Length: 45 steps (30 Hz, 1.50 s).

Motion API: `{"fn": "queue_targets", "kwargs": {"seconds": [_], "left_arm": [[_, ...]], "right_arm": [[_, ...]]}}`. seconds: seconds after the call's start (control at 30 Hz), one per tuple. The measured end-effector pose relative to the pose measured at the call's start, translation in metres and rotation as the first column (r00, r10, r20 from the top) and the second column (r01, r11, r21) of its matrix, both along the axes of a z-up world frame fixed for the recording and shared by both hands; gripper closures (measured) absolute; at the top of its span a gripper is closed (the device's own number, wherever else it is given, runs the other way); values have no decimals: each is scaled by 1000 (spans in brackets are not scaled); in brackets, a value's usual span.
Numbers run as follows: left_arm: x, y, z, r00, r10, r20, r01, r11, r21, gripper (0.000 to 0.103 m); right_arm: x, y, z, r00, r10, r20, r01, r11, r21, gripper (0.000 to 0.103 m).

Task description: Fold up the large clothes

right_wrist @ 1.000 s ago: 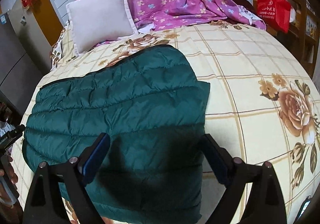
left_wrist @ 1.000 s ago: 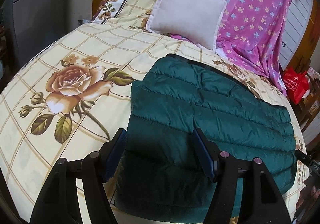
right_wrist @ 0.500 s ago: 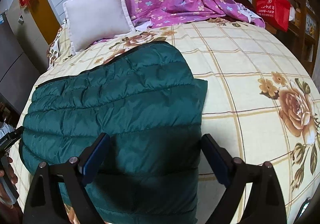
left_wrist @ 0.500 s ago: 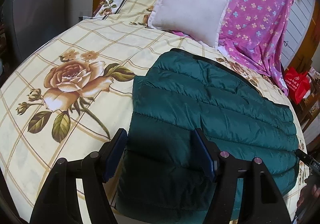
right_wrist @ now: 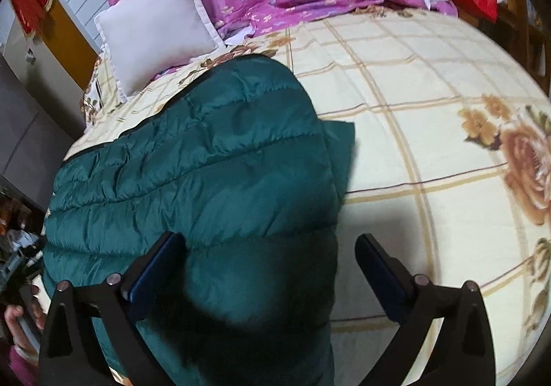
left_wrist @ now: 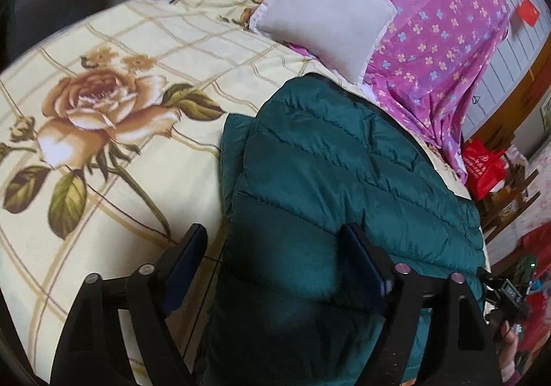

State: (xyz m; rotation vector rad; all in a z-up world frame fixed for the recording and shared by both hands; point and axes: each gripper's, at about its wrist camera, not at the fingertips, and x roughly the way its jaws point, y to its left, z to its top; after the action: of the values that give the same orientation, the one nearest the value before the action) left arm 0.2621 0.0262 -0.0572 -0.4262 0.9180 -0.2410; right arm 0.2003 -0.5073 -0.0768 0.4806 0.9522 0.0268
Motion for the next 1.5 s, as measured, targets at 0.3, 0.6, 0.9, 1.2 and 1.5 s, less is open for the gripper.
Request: {"fn": "queue_targets", "kwargs": {"seconds": [0.3,0.6,0.9,1.2,1.5], "left_arm": [[12,10,-19,999,-24,-25,21,994,-110,21],[19,7,-28,998,-54,-30,48,984,-169,16],[13,-5,-21,994,-112,-8,107,969,-224,59],[-11,-11,18,987,-142,76,154,968,-198,88],[-66,-27,69,961,-237,144,264,938,-224,91]], "right_arm": [[21,-1,-17,998,63,-16,-62,995,72,0],[38,2,-26,992,123,-25,-120,988,98,0],[31,18,-16,986,159,43,-162,983,89,20],[1,19,28,979,136,152,-153,982,108,62],[-59,22,81,965,172,196,-195,975,106,66]]}}
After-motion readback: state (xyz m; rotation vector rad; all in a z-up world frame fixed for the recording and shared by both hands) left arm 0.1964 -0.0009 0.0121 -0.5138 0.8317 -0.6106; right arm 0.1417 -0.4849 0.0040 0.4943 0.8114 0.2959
